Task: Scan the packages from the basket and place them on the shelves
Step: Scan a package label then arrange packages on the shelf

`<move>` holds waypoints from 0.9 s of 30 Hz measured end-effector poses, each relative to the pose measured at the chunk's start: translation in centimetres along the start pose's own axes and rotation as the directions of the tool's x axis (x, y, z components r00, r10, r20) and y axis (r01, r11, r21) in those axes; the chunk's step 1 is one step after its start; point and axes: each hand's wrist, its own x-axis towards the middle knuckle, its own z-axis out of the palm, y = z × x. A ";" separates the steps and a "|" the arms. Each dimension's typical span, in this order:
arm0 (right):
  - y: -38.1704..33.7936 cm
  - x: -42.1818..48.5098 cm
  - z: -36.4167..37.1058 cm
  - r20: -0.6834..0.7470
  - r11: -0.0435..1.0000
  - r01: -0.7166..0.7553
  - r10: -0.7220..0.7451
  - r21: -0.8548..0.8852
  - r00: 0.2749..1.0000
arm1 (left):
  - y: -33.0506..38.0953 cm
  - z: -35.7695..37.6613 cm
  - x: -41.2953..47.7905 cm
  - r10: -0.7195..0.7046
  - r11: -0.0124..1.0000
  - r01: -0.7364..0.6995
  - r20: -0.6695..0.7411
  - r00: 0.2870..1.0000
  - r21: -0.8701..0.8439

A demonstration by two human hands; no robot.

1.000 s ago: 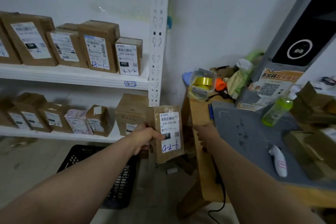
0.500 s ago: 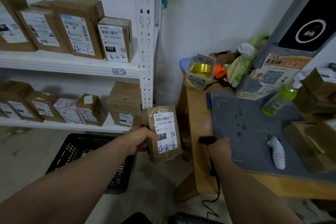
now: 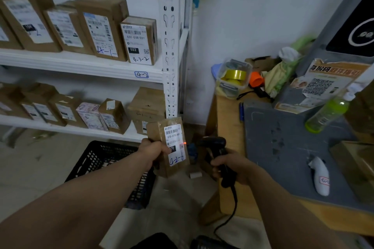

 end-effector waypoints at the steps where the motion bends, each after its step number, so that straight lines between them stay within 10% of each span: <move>1: -0.9 -0.3 0.5 0.041 0.999 0.039 -0.038 -0.015 0.998 | -0.2 -0.2 0.0 0.005 1.000 -0.005 -0.033 0.999 -0.008; 27: -5.7 -1.4 7.2 0.210 0.962 0.197 -0.157 -0.188 0.965 | -0.3 -4.1 -0.3 0.018 0.999 -0.025 -0.167 0.986 -0.038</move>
